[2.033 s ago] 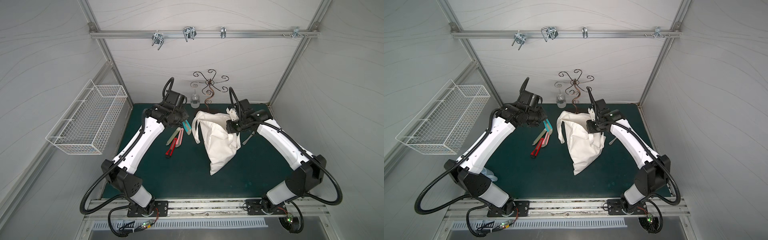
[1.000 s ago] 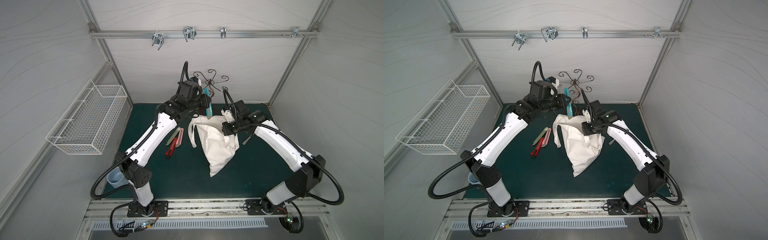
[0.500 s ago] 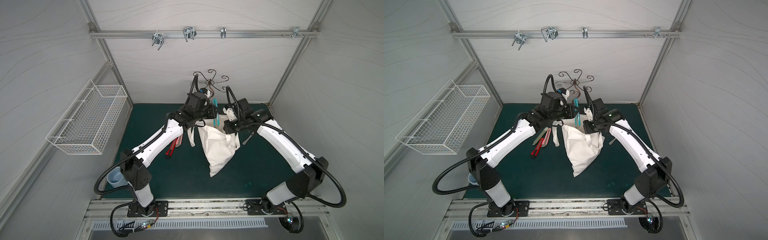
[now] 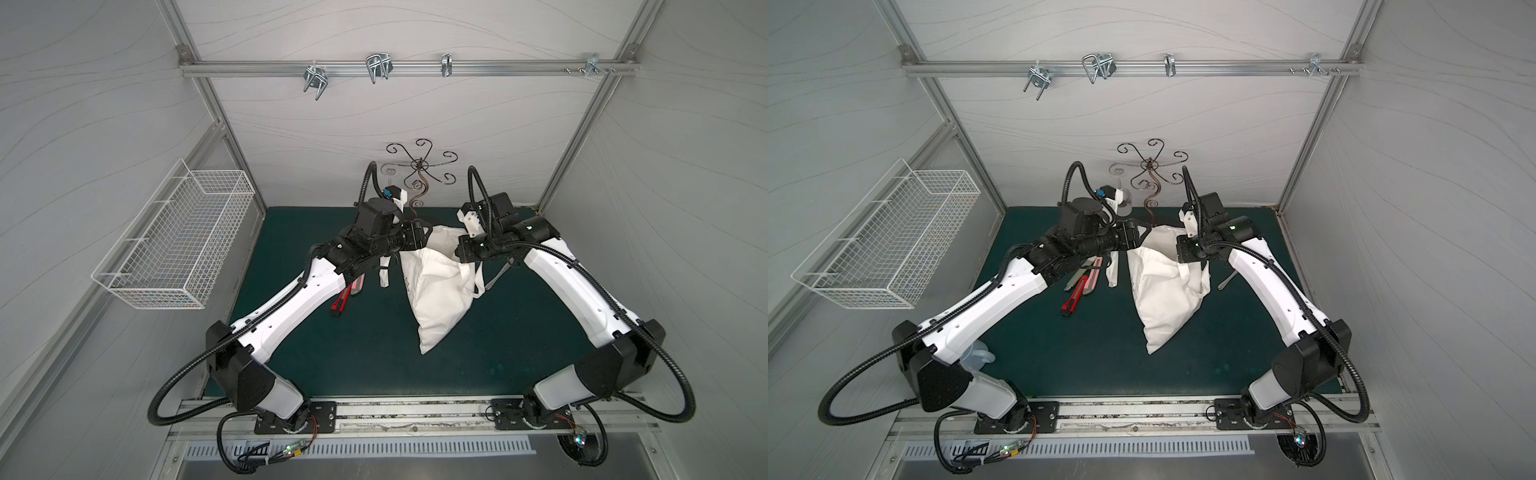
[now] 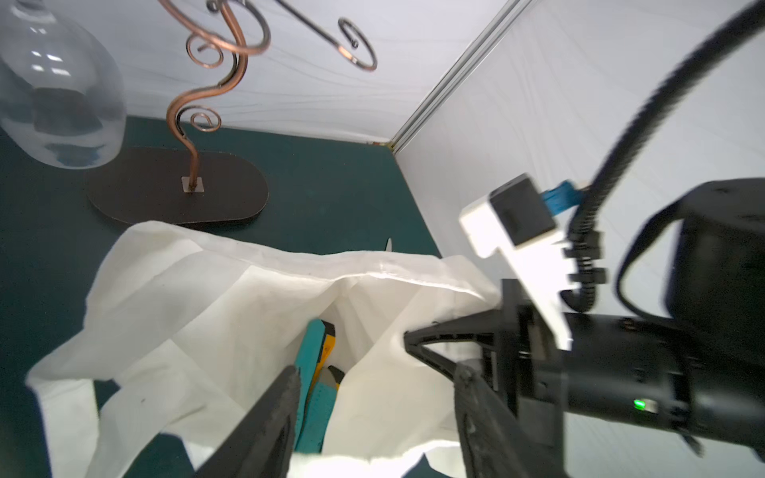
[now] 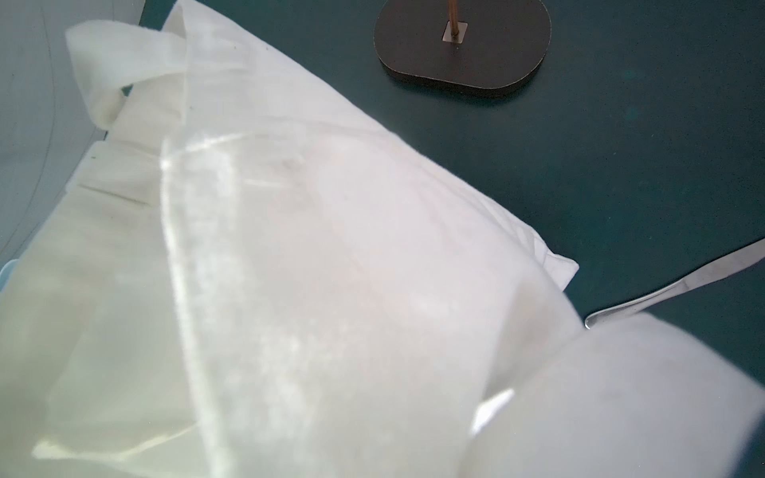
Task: Place the art knife into the pouch
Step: Place the utility knife in the pouch, then pick up the utility knife at the center of the board.
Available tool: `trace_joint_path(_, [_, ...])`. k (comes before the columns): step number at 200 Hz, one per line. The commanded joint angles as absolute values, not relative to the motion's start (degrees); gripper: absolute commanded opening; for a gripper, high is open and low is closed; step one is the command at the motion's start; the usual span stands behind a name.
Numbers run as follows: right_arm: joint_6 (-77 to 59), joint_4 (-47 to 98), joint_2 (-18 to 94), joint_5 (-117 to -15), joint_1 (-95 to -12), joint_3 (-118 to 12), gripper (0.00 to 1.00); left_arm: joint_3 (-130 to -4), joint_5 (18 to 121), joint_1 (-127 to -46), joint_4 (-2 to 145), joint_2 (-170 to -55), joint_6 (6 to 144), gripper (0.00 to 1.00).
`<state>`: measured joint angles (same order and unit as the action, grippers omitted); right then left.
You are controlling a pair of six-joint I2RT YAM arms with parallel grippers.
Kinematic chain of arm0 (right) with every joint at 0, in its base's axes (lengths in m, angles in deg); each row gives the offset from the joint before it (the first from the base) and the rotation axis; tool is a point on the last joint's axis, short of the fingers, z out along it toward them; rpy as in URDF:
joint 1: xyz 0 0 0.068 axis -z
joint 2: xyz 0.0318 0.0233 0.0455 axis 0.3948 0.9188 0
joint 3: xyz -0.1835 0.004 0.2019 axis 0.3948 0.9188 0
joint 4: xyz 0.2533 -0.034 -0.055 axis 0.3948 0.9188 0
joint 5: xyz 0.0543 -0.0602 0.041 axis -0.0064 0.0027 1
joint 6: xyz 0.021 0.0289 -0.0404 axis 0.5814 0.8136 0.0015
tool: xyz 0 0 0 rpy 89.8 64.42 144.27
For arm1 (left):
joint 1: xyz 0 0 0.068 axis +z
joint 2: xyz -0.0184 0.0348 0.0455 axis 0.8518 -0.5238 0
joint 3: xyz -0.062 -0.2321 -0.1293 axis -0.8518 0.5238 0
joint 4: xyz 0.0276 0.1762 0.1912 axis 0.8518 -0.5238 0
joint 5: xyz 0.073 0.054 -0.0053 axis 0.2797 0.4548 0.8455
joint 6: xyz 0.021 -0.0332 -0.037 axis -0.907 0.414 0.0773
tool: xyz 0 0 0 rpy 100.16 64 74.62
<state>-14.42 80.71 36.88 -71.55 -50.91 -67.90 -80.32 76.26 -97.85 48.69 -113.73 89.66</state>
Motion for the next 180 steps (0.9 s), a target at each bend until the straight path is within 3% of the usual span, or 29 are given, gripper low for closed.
trace_joint_path(1, [-15.3,80.1,35.2,-70.5,-50.5,-67.3,0.00,-80.8,80.9,-97.8,46.8,-110.1,88.5,0.65])
trace_joint_path(21, [-15.3,80.1,35.0,-70.7,-50.4,-67.3,0.00,-81.9,87.3,-96.7,39.7,-108.5,88.3,0.69])
trace_joint_path(70, [-15.4,79.8,34.3,-70.6,-50.2,-66.8,0.00,-81.3,88.1,-85.3,22.0,-108.0,87.6,0.72])
trace_joint_path(97, [-15.2,79.1,34.2,-69.9,-50.2,-65.9,0.00,-72.6,86.4,-78.0,23.3,-107.4,82.3,0.82])
trace_joint_path(124, [-14.9,78.3,34.1,-69.4,-50.2,-65.0,0.00,-70.1,86.5,-74.8,24.4,-112.9,77.4,0.82])
trace_joint_path(180, [-15.0,77.6,34.4,-68.7,-49.7,-64.0,0.00,-77.4,82.3,-75.1,27.8,-130.0,71.7,0.75])
